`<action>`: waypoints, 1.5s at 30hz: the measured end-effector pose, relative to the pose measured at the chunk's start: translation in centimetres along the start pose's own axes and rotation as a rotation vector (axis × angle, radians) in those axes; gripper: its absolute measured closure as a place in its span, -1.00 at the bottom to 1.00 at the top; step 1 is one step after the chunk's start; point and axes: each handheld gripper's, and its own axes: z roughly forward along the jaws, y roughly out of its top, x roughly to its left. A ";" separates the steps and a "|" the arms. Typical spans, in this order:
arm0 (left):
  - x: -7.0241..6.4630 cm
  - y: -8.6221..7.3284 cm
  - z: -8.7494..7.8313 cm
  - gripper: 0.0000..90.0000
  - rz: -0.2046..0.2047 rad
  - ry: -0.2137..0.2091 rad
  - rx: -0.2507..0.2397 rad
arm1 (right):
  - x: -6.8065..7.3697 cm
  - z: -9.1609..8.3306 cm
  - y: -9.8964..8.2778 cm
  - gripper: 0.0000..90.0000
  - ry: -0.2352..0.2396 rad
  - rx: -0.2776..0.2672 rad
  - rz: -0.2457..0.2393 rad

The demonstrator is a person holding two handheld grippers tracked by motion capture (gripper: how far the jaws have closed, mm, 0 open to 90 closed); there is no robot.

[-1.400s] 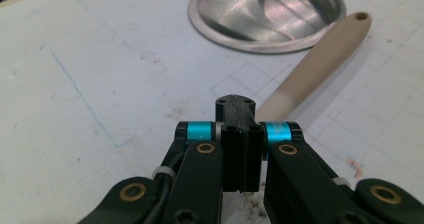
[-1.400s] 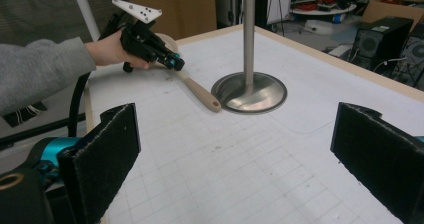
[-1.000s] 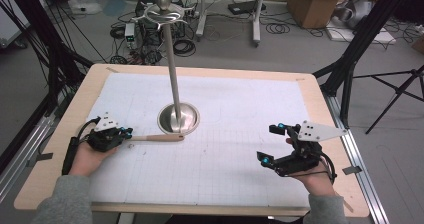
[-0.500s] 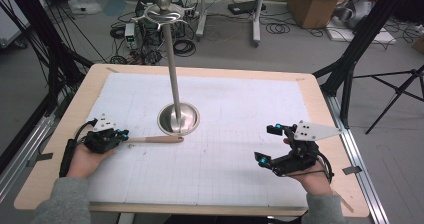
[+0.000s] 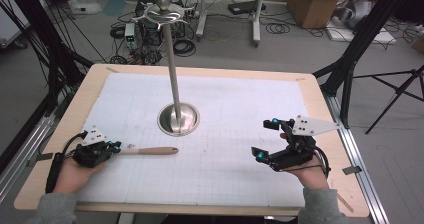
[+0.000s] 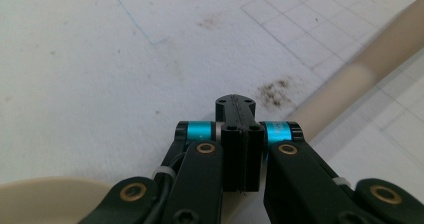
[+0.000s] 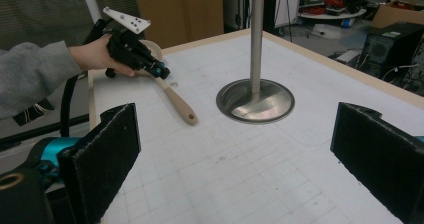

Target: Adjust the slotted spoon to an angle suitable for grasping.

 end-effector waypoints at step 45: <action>-8.2 2.1 -0.4 0.99 0.154 -0.396 -0.132 | -0.2 0.7 0.7 -0.90 0.026 -0.017 -0.003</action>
